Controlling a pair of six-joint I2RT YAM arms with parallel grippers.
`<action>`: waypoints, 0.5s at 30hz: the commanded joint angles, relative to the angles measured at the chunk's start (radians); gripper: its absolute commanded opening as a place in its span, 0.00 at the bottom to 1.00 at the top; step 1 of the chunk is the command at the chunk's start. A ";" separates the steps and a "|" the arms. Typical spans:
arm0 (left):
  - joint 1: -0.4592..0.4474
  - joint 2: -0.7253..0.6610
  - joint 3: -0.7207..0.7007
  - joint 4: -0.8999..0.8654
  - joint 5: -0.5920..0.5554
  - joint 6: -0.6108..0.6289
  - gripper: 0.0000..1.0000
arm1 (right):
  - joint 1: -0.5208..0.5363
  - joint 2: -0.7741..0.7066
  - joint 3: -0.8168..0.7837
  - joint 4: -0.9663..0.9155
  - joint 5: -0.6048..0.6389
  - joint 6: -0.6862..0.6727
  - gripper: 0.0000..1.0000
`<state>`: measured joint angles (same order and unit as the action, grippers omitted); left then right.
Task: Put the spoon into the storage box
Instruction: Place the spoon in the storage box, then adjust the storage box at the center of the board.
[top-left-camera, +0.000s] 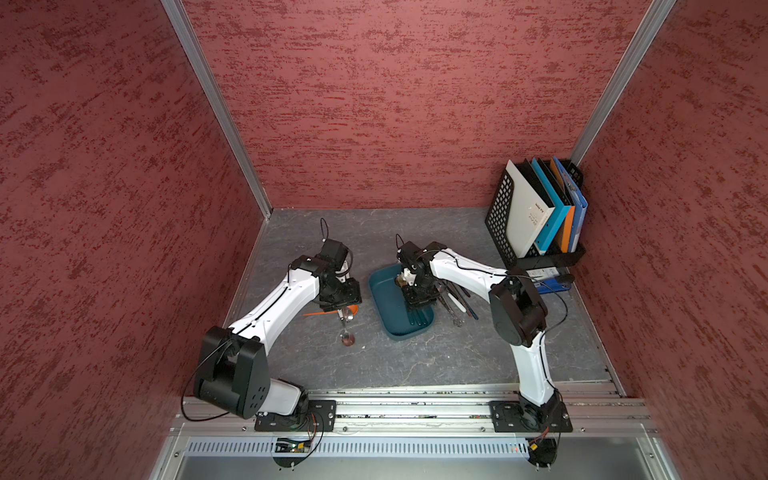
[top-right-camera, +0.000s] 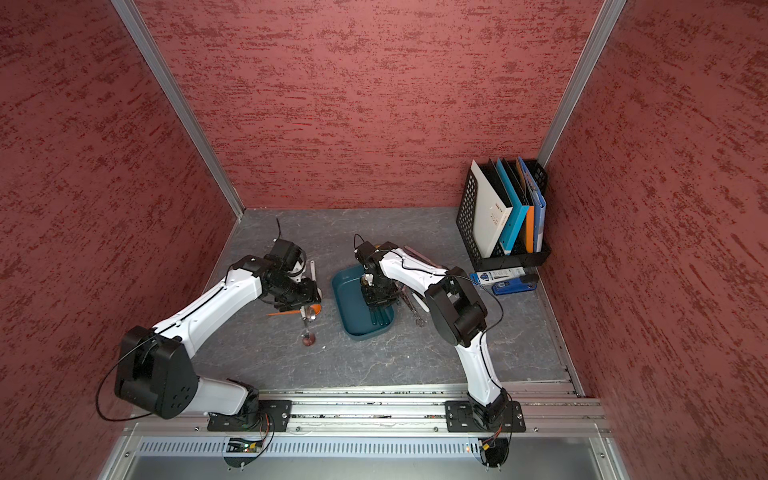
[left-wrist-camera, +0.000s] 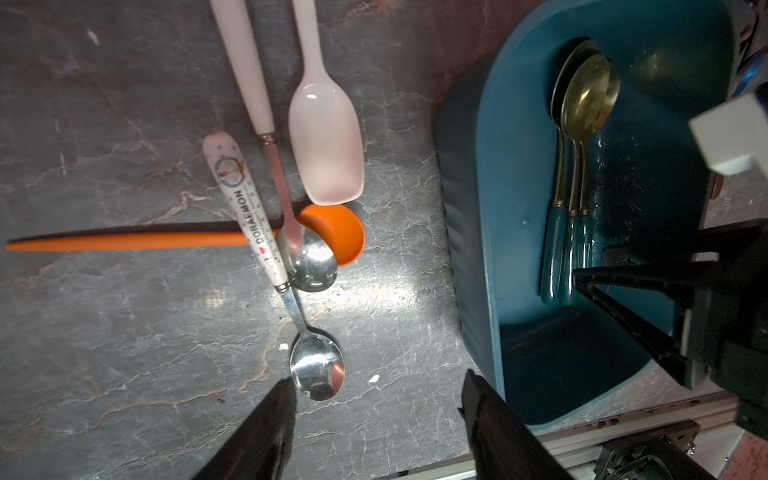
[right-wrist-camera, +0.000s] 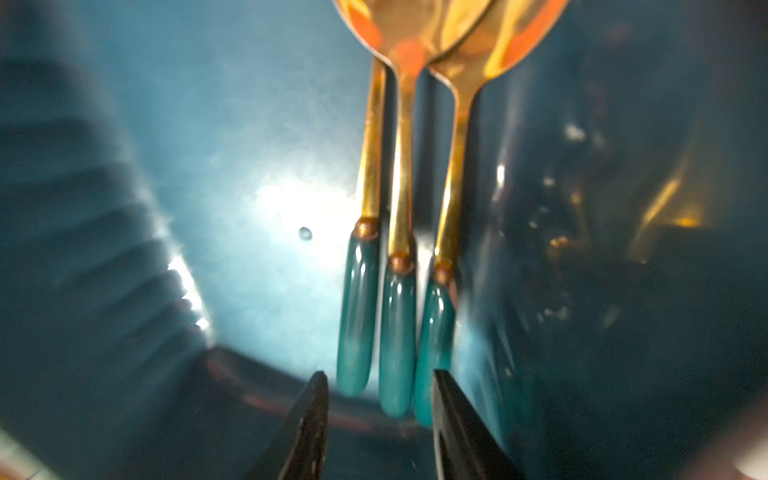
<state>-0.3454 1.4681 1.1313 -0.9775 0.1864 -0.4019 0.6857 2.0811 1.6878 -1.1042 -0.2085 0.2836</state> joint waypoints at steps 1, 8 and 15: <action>-0.047 0.069 0.073 -0.029 -0.028 0.039 0.68 | 0.000 -0.128 0.004 0.015 0.043 -0.025 0.44; -0.137 0.260 0.205 -0.049 -0.029 0.048 0.70 | -0.054 -0.227 0.000 -0.044 0.143 -0.112 0.46; -0.179 0.366 0.258 -0.066 -0.025 0.062 0.68 | -0.162 -0.279 -0.100 -0.020 0.164 -0.170 0.48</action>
<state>-0.5148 1.8172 1.3651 -1.0203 0.1738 -0.3626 0.5549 1.8286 1.6272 -1.1183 -0.0830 0.1562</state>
